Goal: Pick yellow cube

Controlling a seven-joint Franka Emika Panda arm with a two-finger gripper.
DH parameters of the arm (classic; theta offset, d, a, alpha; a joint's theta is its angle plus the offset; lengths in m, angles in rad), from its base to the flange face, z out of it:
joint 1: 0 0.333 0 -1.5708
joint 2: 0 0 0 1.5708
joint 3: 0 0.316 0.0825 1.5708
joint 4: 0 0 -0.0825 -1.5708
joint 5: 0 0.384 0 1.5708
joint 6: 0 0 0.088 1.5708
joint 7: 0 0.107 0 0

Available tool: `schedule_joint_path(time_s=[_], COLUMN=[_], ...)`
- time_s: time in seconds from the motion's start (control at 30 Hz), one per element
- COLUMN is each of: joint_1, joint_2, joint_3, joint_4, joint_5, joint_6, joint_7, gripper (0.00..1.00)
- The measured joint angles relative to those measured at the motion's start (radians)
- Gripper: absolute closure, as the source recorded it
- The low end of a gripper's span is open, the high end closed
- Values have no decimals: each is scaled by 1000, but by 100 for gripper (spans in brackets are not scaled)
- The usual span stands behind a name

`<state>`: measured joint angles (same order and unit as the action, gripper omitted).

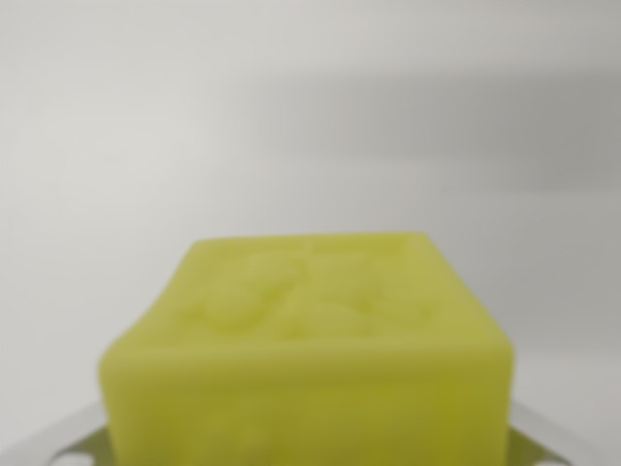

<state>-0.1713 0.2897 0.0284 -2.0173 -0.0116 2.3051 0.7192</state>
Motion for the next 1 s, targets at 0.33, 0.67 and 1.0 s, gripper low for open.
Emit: schedule_joint_path(time_s=[0.33,0.67,1.0], joint_1=[0,0,0], joint_2=[-36,-69,-76], joint_3=[0,0,0], joint_4=[19,42,48], joint_5=[2,3,4], joint_6=[-55,-111,-124], joint_7=[-1,-2,-2], gripper=[100,100,100])
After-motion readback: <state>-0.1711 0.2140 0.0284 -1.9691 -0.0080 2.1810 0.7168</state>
